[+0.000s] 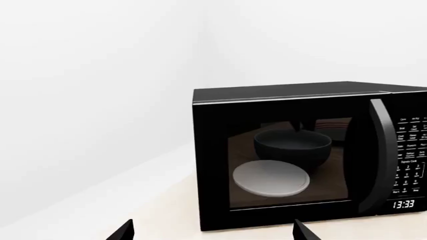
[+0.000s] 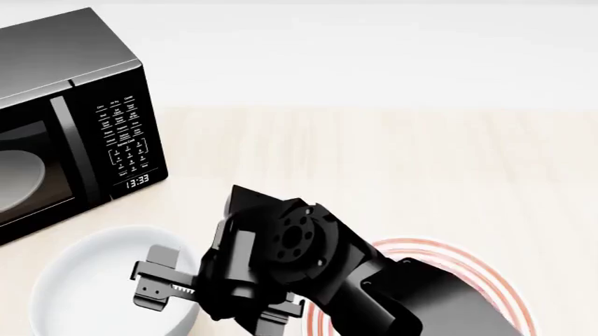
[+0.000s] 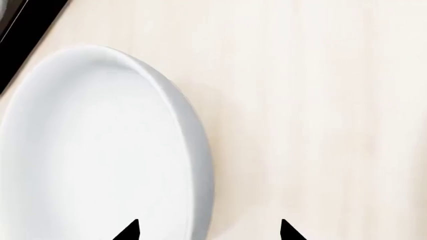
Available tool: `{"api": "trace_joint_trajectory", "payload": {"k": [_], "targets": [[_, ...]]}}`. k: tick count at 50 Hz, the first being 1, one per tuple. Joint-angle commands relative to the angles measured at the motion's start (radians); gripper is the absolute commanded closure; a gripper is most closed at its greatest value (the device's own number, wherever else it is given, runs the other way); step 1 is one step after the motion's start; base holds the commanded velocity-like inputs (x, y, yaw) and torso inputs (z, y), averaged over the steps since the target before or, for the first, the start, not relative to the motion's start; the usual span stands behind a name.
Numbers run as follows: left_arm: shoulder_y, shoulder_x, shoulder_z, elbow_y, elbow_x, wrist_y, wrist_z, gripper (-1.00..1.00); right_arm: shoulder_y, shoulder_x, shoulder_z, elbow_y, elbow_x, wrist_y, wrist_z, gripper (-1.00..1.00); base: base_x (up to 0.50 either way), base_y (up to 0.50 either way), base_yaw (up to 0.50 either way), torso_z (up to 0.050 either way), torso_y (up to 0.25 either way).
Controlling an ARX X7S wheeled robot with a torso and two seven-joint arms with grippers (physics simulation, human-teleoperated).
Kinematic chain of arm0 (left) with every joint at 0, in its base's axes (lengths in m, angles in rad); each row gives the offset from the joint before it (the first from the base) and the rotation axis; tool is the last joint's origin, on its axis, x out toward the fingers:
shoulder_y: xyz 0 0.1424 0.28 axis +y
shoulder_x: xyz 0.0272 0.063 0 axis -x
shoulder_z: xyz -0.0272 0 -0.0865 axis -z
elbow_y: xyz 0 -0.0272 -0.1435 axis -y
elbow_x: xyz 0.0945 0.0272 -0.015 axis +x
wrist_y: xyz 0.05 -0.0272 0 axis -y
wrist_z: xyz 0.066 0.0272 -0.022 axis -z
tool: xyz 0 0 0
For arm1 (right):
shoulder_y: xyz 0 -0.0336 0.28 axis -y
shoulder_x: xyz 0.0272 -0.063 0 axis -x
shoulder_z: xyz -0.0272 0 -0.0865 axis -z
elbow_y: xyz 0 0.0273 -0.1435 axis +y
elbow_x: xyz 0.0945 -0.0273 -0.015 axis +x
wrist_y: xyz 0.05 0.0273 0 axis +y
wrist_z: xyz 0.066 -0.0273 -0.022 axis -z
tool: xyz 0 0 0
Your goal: Put the white bowl to the right of the plate.
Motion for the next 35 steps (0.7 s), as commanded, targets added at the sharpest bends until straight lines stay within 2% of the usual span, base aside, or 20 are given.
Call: {"api": "trace_joint_trajectory", "payload": {"k": [1,13,21,35], "targets": [[0.002,-0.003,0.004,0.003,-0.002,0.002,-0.001,-1.00,-0.020,0.000,0.001,-0.011,-0.031,-0.014,-0.062,-1.00,0.00,0.00,0.00,0.000,0.000],[0.000,-0.007,0.009,0.003,-0.005,0.002,-0.004,-1.00,-0.008,0.000,0.004,-0.046,-0.068,-0.037,-0.125,-1.00,0.00,0.00,0.00,0.000,0.000],[0.003,-0.008,0.009,0.005,-0.008,0.004,-0.005,-1.00,-0.025,0.000,0.002,-0.025,-0.078,-0.037,-0.057,-1.00,0.00,0.00,0.00,0.000,0.000],[0.009,-0.011,0.009,0.009,-0.012,0.011,-0.008,-1.00,-0.052,0.000,0.002,-0.036,-0.107,-0.045,-0.088,-1.00,0.00,0.00,0.00,0.000,0.000]]}}
